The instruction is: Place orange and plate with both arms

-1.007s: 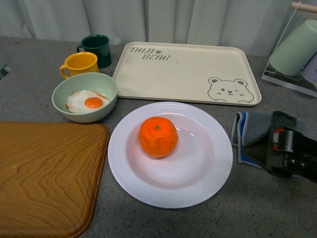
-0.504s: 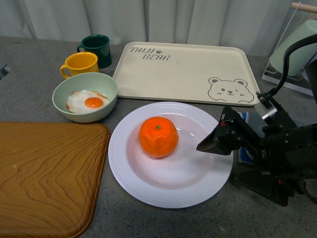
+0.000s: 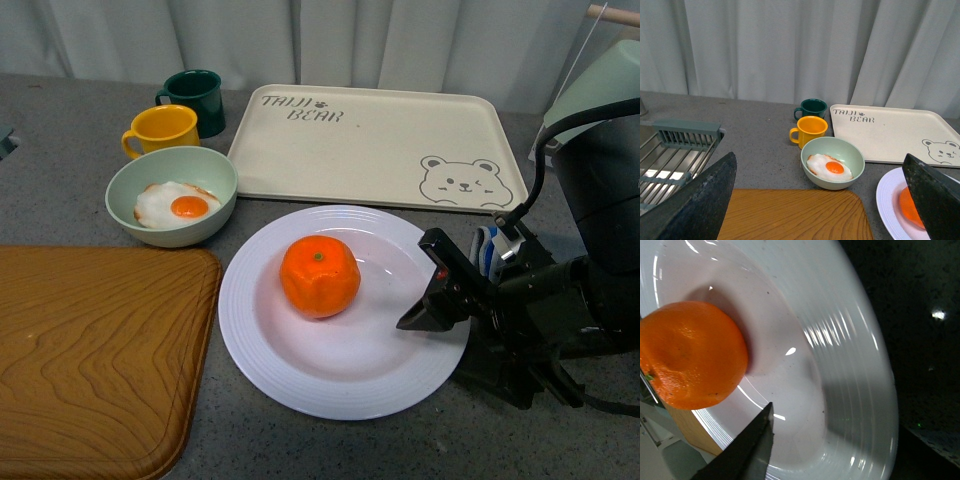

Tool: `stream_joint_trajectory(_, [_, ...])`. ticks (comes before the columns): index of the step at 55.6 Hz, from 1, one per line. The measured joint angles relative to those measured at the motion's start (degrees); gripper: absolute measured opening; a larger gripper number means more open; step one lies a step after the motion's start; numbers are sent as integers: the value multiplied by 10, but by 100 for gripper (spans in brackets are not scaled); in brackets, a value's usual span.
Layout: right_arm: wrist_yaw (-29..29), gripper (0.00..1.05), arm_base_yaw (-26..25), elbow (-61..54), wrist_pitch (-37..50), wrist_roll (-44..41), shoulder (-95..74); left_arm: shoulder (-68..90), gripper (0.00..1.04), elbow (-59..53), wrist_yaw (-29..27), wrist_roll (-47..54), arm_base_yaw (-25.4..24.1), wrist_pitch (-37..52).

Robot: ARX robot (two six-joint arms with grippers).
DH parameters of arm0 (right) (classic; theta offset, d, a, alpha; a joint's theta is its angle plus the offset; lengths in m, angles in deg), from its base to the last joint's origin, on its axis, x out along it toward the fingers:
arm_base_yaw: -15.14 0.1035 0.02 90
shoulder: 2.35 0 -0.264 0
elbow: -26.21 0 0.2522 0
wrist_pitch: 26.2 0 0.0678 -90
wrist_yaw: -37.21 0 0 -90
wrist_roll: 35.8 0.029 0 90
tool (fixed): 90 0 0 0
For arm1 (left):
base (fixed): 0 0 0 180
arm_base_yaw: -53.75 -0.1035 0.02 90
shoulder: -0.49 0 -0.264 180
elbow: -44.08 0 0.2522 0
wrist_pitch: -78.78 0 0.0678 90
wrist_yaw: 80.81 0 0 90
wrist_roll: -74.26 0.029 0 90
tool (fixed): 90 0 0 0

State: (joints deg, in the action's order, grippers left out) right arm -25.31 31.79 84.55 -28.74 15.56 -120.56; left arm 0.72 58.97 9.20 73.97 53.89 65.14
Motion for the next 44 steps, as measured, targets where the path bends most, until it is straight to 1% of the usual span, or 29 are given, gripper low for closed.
stream_joint_trajectory(9, [-12,21,-2,15,-48,-1,-3,0,98,0,0,0,0,0])
stream_joint_trajectory(15, [12,14,-11,20,-56,-8,5,0,98,0,0,0,0,0])
stream_joint_trajectory(26, [34,7,-19,19,-45,-15,33,0,98,0,0,0,0,0])
stream_joint_trajectory(34, [68,2,-23,9,-15,-5,54,0,98,0,0,0,0,0])
stream_joint_trajectory(44, [96,2,-24,-24,77,28,61,0,98,0,0,0,0,0])
